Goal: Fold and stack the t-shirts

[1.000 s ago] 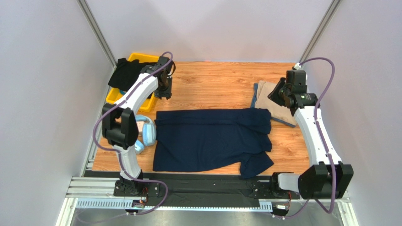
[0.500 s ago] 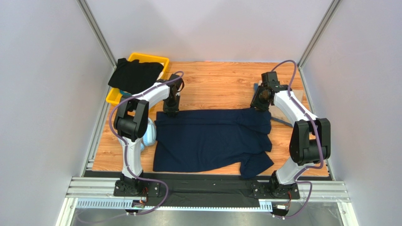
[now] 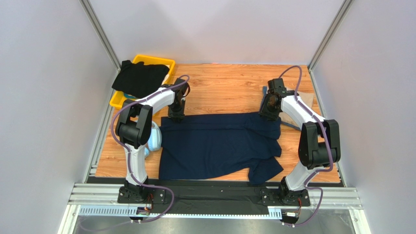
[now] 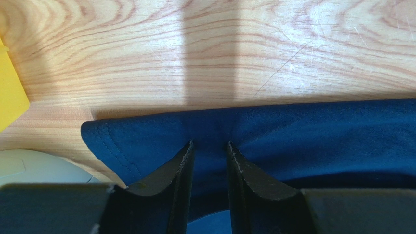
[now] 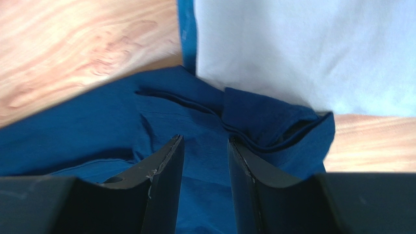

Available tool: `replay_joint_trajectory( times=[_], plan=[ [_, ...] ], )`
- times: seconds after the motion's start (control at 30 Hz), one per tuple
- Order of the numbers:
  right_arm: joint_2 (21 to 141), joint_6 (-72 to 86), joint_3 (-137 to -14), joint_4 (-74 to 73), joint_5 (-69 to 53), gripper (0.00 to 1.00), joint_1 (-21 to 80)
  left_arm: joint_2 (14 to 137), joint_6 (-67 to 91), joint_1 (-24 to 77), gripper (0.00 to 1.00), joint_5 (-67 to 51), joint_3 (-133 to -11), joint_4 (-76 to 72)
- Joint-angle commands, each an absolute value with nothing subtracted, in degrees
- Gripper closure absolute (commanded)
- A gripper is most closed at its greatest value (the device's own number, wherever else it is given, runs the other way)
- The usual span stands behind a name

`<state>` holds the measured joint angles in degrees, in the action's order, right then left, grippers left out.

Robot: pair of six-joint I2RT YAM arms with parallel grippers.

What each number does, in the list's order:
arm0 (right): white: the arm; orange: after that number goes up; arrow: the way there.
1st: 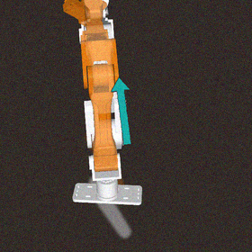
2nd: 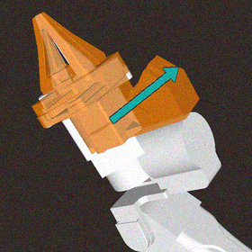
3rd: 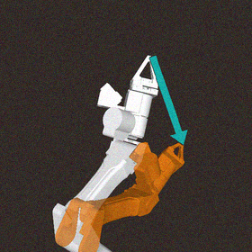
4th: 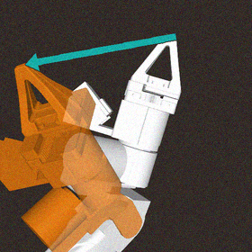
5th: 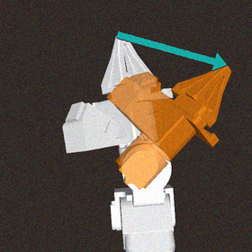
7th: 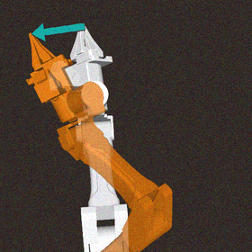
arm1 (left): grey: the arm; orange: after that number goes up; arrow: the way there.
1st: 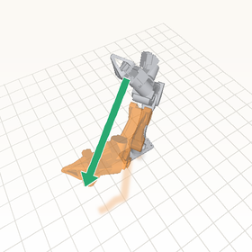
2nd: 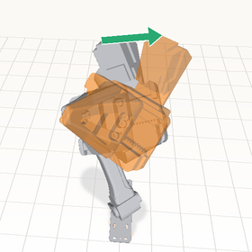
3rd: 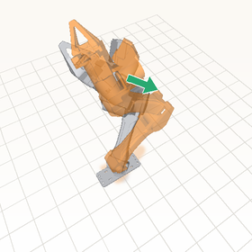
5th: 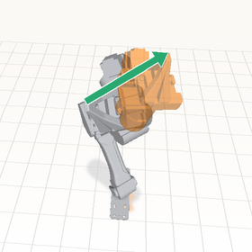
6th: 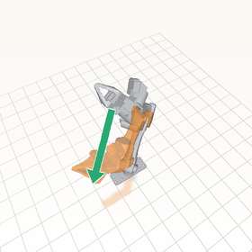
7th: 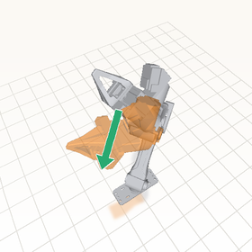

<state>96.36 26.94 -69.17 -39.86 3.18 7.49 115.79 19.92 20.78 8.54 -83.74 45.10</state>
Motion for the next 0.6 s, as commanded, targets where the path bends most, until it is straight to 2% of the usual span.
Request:
replay_joint_trajectory(
  times=[0.0, 0.17, 0.37, 0.57],
  plan=[
    [93.1, 26.1, -67.6, -40.7, 7.5, 0.52, 7.9, 113.9, 20.2, 20.9, 0.63, 10.6, -84.0, 44.7],
    [86.0, 25.2, -63.9, -40.4, 11.1, 0.38, 7.8, 114.4, 20.1, 20.9, 0.63, 10.5, -84.3, 44.7],
    [76.2, 27.0, -59.3, -40.2, 18.7, 0.31, 7.7, 114.8, 20.6, 21.0, 0.63, 9.5, -83.1, 44.3],
    [78.5, 28.6, -58.6, -41.0, 20.1, 0.29, 6.6, 114.3, 20.0, 21.2, 0.63, 10.0, -83.2, 44.2]
  ],
)
